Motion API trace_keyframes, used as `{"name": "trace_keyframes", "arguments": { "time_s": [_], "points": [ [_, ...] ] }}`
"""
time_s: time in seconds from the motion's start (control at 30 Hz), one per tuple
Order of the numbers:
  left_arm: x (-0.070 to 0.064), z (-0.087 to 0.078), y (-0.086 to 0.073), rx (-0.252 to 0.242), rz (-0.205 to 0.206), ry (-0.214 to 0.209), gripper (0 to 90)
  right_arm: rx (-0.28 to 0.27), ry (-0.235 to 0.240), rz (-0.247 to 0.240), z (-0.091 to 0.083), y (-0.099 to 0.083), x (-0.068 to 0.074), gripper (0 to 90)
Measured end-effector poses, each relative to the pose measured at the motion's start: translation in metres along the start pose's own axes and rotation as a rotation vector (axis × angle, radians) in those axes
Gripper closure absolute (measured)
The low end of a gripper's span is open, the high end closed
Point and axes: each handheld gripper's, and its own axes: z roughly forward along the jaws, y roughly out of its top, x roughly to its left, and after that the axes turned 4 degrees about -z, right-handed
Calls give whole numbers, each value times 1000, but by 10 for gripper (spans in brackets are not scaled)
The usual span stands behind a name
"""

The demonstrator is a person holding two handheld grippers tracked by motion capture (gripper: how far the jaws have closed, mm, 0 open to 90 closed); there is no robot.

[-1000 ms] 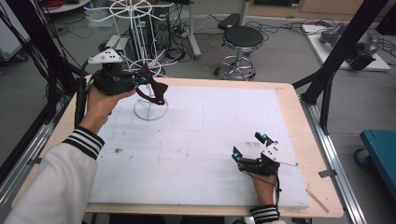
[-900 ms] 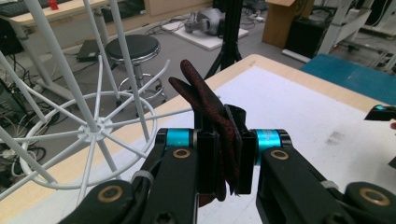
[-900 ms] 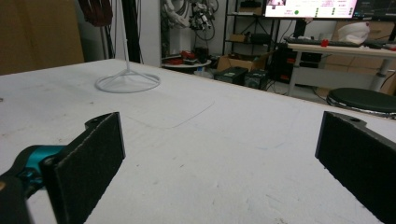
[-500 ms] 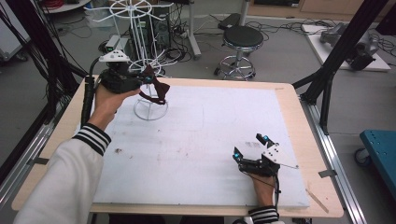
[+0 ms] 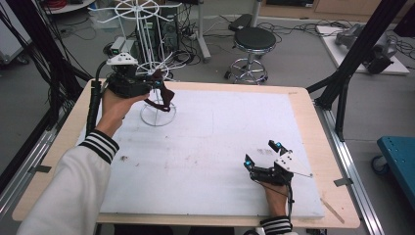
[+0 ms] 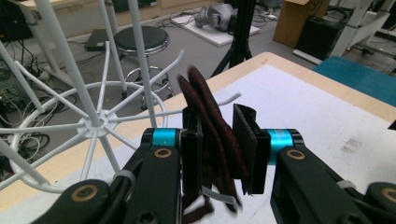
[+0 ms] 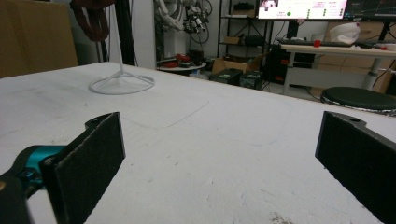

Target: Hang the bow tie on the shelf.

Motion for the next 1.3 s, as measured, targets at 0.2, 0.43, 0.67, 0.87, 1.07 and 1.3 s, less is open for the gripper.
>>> {"name": "trace_keyframes", "arguments": {
  "time_s": [0.2, 0.43, 0.67, 0.87, 1.07, 1.3],
  "points": [
    [0, 0, 0, -13, -14, 16, 556, 0, 0, 1, 0, 0, 0, 7],
    [-1, -10, -6, -158, 39, 11, 169, 2, 1, -7, 0, 0, 1, 7],
    [-1, -32, -19, -251, 157, -8, 17, 7, 1, -9, 0, 0, 1, 7],
    [-3, -58, -41, -287, 195, -66, 17, 5, 1, -17, 0, 0, 2, 7],
    [-6, -90, -72, -327, 259, -60, 17, 8, -3, -27, 1, 0, 3, 7],
    [7, -114, -112, -355, 238, -49, 17, 9, -11, -27, 1, 0, 3, 7]
  ]
}}
